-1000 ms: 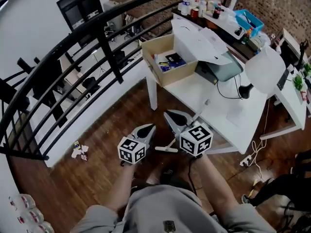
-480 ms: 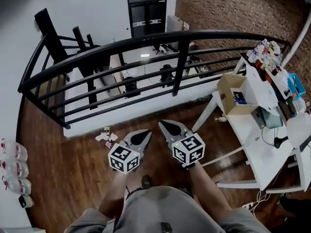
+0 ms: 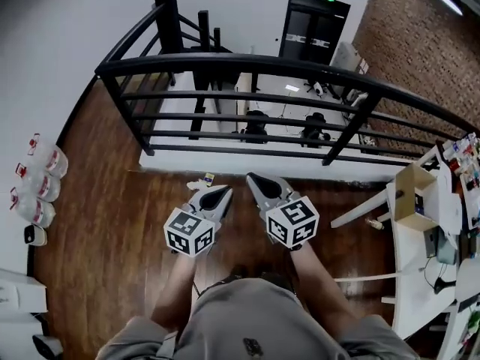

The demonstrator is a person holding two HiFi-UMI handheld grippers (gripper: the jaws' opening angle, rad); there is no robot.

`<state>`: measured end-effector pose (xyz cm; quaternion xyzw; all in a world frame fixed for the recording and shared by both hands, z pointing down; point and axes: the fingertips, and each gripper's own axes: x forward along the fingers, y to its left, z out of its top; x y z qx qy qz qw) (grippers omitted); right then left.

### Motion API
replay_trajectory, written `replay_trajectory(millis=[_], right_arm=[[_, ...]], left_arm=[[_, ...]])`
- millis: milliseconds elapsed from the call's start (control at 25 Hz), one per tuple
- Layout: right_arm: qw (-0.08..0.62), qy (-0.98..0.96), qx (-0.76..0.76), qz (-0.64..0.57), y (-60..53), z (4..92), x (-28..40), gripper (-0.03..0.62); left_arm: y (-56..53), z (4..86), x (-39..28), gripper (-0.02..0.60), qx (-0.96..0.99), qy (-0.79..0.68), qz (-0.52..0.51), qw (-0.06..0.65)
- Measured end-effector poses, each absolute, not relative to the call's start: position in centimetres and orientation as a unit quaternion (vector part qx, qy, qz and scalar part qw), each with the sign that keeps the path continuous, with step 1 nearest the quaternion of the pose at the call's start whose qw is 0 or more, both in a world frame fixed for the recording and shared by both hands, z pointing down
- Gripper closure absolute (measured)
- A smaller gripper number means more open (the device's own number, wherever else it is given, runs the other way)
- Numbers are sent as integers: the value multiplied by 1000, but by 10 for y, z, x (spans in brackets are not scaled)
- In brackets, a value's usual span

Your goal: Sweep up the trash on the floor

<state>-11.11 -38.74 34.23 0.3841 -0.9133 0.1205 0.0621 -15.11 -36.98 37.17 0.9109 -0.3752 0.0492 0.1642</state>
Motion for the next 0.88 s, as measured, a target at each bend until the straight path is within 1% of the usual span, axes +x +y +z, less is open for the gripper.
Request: replay_trajectory(millis=[160, 360, 880], right_arm=[[53, -930, 349, 102, -390, 327, -139, 594], [44, -937, 334, 87, -390, 309, -148, 594], [31, -929, 358, 92, -405, 302, -125, 594]], left_arm=[[-372, 357, -177, 577, 898, -409, 30, 159], [-371, 342, -189, 577, 893, -424, 20, 151], [-384, 333, -167, 577, 900, -409, 15, 150]])
